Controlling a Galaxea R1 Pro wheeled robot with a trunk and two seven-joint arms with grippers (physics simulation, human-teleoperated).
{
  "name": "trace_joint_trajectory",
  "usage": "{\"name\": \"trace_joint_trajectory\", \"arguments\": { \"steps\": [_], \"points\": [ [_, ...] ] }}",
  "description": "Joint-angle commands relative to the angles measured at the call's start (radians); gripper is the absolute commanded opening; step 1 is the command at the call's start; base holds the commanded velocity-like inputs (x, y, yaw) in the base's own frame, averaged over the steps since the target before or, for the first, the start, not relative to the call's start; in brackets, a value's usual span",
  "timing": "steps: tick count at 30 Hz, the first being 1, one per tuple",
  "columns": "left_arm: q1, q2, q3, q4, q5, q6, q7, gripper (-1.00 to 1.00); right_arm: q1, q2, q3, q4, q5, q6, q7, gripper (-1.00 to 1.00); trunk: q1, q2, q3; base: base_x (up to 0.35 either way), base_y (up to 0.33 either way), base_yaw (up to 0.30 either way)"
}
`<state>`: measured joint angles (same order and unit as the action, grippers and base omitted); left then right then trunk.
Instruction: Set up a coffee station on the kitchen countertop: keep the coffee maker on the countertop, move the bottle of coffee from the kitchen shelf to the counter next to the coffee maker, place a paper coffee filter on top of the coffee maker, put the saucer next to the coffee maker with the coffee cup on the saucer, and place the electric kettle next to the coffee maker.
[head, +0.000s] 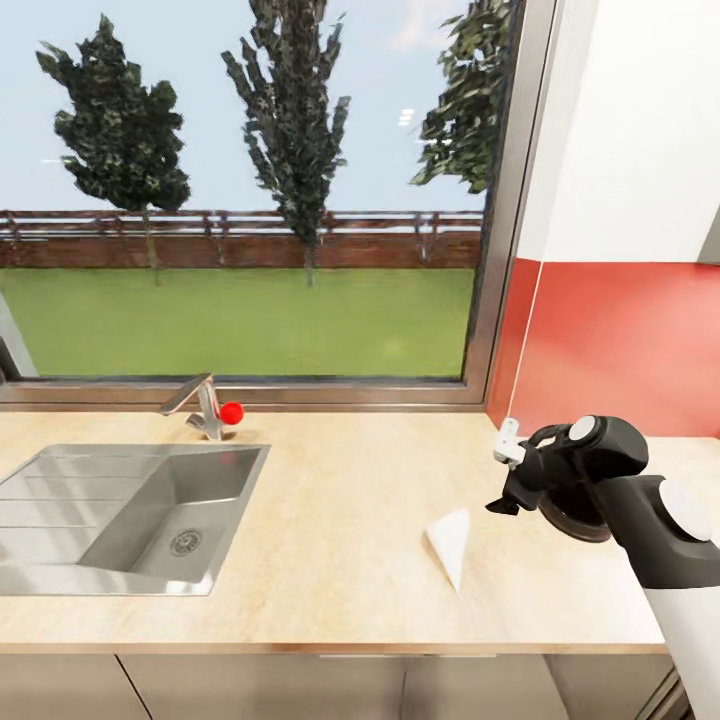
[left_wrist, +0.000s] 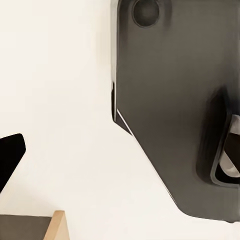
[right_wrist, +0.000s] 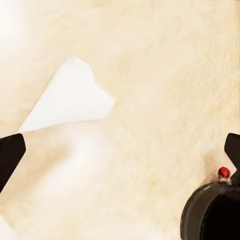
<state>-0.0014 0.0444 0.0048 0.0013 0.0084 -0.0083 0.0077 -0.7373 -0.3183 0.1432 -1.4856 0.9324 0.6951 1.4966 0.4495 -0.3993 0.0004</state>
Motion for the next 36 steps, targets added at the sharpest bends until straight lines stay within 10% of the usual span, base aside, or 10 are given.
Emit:
{"name": "trace_joint_trajectory", "arguments": {
  "steps": [1,36],
  "points": [
    [0.0,-0.001,0.0,0.0,0.001,-0.001,0.001,1.0,-0.001,0.0,0.002,-0.001,0.006,0.01,0.007,1.0,0.001,-0.001,0.0,0.064,0.0,0.0],
    [0.051,0.004,-0.006,0.023,-0.002,-0.001,-0.003,1.0,-0.001,0.011,0.097,0.044,0.002,-0.042,0.007,1.0,0.001,-0.001,0.0,0.055,0.0,0.0]
  ]
}}
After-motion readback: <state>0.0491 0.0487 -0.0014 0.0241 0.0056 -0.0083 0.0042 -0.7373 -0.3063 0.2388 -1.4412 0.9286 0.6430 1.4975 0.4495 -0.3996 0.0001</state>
